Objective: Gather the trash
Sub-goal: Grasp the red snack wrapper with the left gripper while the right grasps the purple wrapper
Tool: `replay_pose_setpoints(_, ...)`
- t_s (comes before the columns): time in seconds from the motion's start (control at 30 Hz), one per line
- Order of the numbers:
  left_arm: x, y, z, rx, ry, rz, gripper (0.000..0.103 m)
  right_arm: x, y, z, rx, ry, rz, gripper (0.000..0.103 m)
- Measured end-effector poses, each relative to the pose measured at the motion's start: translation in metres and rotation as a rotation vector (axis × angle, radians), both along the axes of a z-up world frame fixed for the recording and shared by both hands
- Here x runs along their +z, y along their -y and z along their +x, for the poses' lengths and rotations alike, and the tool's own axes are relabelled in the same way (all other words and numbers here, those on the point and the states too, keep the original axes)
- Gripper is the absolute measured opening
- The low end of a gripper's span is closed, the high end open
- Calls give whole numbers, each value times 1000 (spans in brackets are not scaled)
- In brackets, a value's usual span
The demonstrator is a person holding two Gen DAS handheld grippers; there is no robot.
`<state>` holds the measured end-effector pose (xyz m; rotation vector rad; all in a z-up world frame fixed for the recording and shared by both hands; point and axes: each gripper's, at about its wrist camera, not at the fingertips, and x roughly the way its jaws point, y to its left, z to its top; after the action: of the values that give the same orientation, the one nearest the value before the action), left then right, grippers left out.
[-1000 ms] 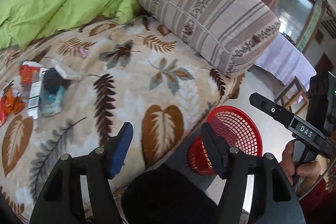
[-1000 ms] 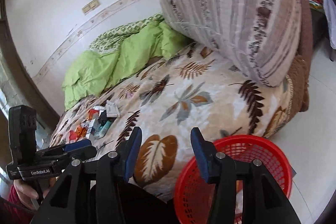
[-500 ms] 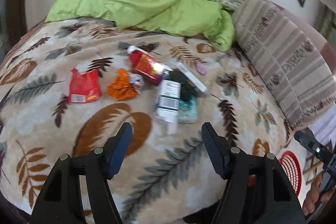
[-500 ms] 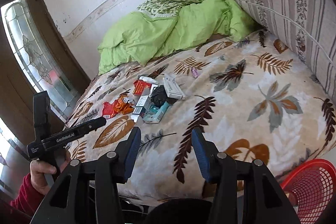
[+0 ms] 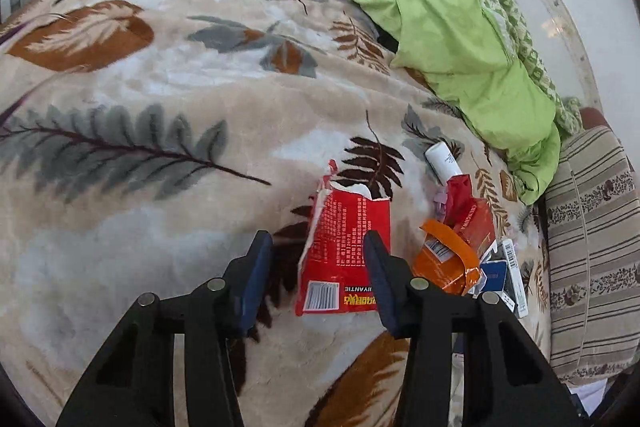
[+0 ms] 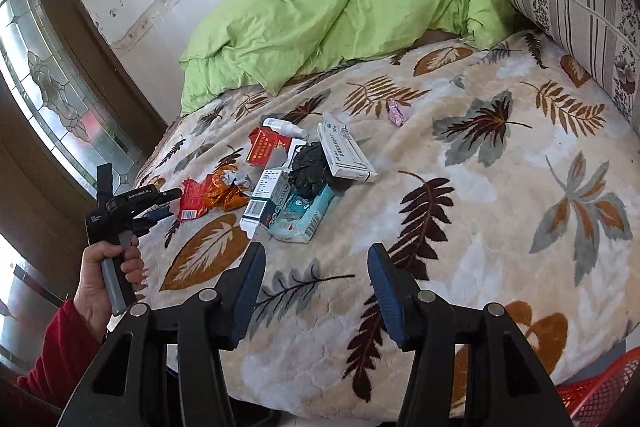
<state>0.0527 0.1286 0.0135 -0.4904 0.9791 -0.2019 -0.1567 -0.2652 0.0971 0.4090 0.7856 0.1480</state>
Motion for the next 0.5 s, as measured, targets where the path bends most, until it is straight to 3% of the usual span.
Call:
replay_pose_setpoints(0.1,-6,24,8,-40,-3,67,20,-3,8,24,-8,-16,20,56)
replay_pose_setpoints(0.17,-6,34,9,-50,7,127,12,-5,13,42,-12,-25,20,56)
replay_pose_setpoints(0.3,2,42,5,-31,52,145,6,-9,27,93,-42,-31,6,56)
replay_pose_setpoints(0.47,22,41,-3,-20,138,171,4,-24,42,170,-67,-51,-104,56)
replay_pose_setpoints(0.5,23,41,-3,-20,140,175,4,-31,43,188,-65,-76,-136,50)
